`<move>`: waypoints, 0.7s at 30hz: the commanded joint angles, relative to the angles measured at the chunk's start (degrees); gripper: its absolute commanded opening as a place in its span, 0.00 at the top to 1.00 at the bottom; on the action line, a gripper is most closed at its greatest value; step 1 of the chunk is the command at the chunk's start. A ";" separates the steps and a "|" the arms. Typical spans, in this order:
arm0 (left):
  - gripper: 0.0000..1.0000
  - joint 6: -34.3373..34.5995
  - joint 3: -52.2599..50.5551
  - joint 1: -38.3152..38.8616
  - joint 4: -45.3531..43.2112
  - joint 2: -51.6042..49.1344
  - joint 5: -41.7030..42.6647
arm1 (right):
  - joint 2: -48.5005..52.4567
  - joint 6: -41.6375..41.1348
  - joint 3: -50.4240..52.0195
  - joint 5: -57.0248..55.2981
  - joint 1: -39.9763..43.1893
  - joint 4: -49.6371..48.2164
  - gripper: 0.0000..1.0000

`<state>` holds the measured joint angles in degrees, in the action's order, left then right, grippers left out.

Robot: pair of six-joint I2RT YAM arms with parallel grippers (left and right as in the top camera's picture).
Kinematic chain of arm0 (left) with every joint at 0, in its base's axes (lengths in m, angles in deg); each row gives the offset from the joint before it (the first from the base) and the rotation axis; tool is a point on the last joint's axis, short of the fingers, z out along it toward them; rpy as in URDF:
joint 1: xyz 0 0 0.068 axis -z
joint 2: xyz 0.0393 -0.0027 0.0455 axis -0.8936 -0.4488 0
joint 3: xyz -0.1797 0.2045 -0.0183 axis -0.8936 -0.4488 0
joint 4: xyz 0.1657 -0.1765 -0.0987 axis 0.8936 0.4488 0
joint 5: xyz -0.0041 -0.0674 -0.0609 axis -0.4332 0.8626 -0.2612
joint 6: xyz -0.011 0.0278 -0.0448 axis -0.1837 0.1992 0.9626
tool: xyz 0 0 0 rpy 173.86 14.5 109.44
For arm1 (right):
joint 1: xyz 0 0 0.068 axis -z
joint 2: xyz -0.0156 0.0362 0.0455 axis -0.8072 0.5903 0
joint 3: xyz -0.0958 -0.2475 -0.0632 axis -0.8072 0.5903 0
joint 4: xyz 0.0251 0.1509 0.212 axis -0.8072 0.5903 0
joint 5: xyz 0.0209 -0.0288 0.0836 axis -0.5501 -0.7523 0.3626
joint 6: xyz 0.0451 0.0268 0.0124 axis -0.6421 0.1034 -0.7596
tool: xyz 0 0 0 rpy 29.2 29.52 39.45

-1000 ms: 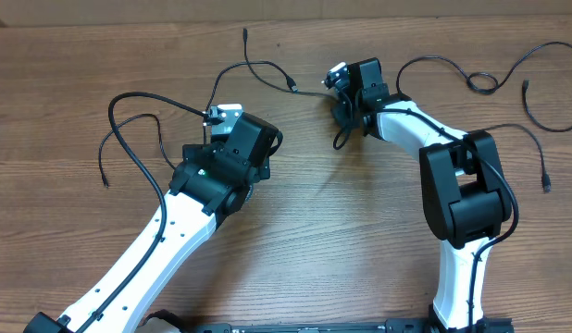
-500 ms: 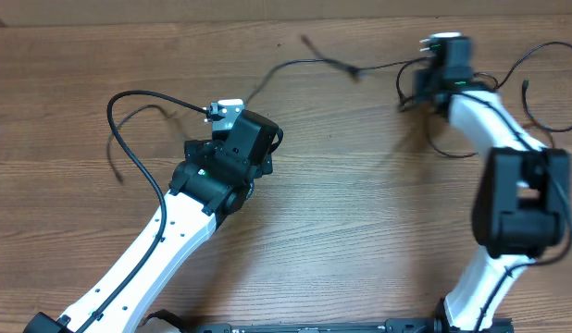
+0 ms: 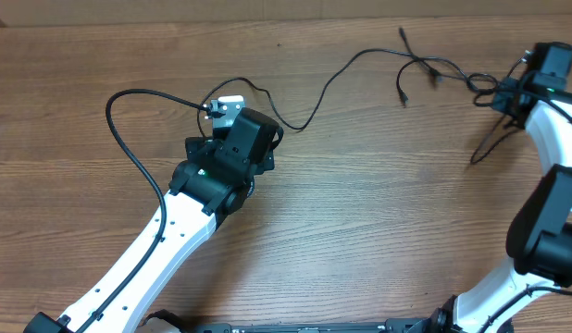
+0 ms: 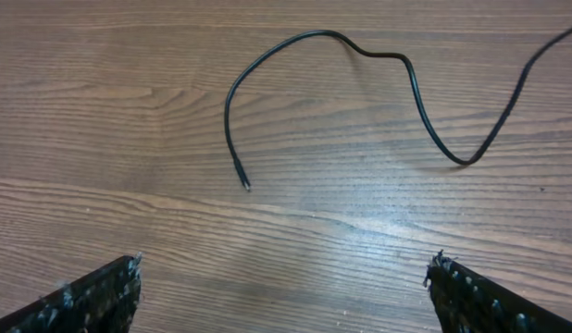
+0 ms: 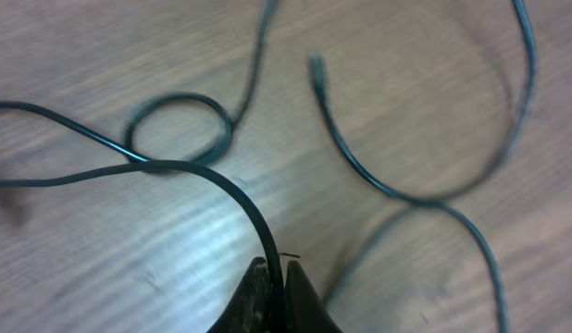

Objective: Untangle cables

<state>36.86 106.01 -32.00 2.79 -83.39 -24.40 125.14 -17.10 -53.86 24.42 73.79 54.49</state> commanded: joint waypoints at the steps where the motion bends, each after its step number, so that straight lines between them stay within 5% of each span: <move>1: 0.00 -0.26 0.00 -0.59 -0.83 -0.11 -0.20 | -8.52 -1.40 -0.33 0.79 0.04 -1.44 0.96; 10: 0.00 -0.24 0.00 -0.57 -0.79 -0.11 0.22 | -16.48 -0.72 -0.33 -9.57 0.42 -3.72 0.96; 21: 0.00 -0.02 0.00 -0.57 -0.81 -0.11 0.24 | -31.91 -0.66 -0.33 -2.86 -0.39 0.76 0.96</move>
<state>36.86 106.01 -32.00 2.20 -83.39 -24.38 100.77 -17.69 -53.75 18.74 73.55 55.91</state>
